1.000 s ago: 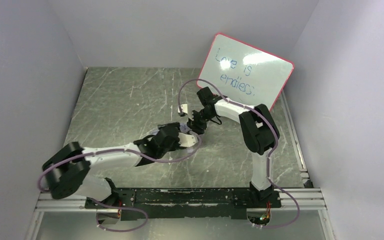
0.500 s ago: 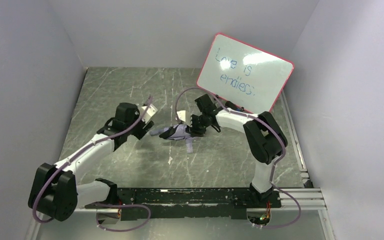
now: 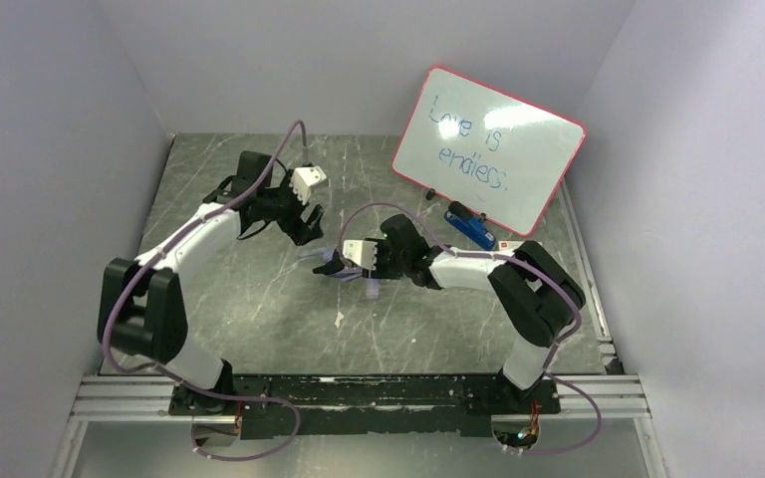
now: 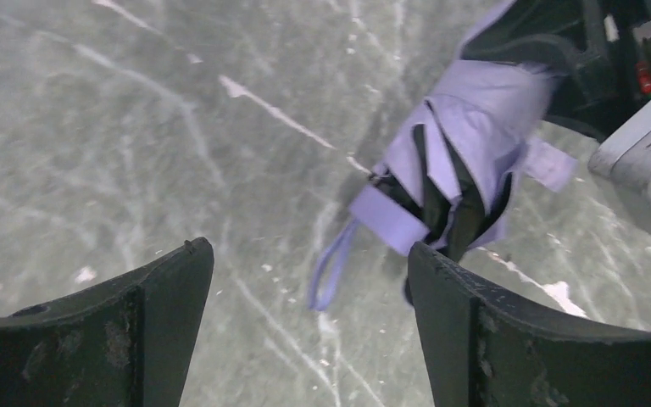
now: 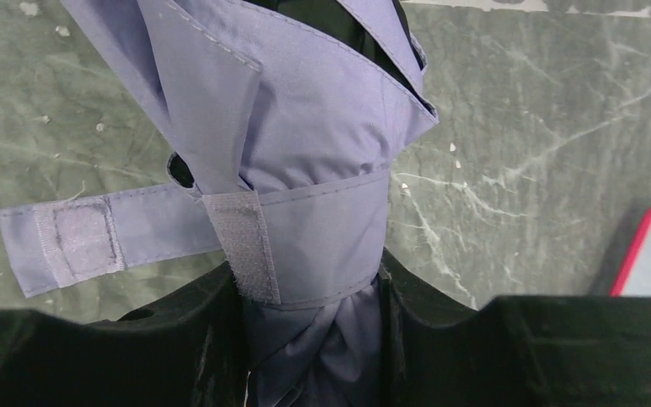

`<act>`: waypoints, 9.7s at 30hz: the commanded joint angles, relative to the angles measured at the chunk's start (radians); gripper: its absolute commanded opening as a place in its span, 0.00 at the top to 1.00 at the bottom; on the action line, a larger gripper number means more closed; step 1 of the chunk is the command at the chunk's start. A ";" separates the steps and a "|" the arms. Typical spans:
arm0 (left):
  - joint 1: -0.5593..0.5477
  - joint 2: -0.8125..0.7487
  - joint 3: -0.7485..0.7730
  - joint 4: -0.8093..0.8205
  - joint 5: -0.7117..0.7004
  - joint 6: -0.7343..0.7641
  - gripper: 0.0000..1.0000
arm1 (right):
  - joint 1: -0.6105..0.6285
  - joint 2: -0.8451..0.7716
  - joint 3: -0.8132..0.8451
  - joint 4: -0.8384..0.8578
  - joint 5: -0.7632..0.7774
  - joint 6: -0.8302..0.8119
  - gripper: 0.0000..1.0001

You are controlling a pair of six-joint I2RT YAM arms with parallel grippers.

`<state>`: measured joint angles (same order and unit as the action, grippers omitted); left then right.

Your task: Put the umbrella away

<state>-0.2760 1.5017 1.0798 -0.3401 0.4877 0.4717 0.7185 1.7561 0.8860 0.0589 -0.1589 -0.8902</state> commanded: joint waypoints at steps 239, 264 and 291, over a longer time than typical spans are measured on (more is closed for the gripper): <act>-0.313 0.532 0.136 -0.105 -0.408 -0.108 0.95 | 0.272 -0.404 -0.445 0.016 0.720 2.693 0.52; -0.322 0.529 0.125 -0.103 -0.415 -0.099 0.95 | 0.173 -0.150 -0.401 0.156 0.637 2.726 0.57; -0.327 0.526 0.123 -0.109 -0.406 -0.098 0.95 | 0.109 0.004 -0.469 0.618 0.610 2.410 0.52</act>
<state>-0.6109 1.9541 1.2621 -0.3668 0.2432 0.3439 0.8558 1.6978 0.4576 0.6365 0.4545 1.6569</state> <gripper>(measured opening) 0.536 0.462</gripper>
